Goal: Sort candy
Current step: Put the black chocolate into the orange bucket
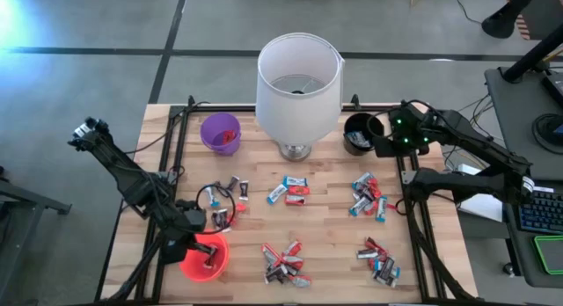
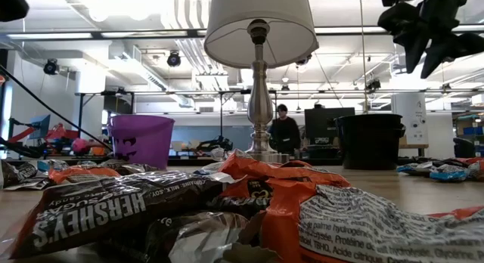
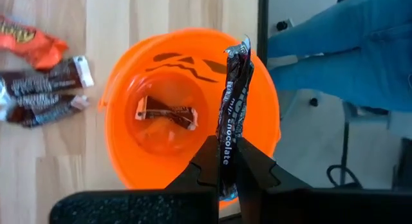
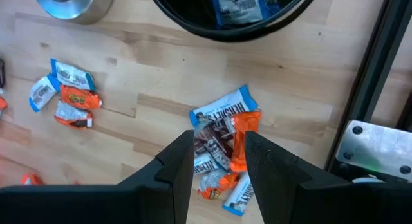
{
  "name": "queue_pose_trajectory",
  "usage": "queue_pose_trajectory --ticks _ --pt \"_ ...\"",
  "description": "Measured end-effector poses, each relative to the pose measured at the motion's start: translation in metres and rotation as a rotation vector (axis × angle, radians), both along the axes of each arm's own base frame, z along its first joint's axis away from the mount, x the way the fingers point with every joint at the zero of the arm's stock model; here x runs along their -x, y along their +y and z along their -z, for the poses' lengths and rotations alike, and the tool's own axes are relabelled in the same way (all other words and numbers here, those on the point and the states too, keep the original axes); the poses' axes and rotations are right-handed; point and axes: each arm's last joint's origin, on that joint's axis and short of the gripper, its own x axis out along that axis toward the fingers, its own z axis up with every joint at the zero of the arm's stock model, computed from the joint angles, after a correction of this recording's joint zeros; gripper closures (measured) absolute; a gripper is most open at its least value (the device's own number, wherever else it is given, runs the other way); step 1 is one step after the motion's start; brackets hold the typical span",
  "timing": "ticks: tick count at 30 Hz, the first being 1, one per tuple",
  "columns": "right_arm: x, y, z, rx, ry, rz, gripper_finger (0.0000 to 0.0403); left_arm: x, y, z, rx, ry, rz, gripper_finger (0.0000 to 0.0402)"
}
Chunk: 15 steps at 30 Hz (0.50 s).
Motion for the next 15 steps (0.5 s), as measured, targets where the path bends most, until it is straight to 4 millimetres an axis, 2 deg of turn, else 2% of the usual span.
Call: queue_pose_trajectory --ticks 7,15 --pt "0.0018 0.0015 -0.0002 -0.003 0.004 -0.016 0.0275 0.0027 -0.0009 0.0006 0.038 0.078 -0.077 0.0401" --pt "-0.0008 -0.0004 0.0013 -0.017 0.015 0.002 0.0275 0.0031 -0.0013 0.0006 0.046 0.086 -0.064 0.0401"
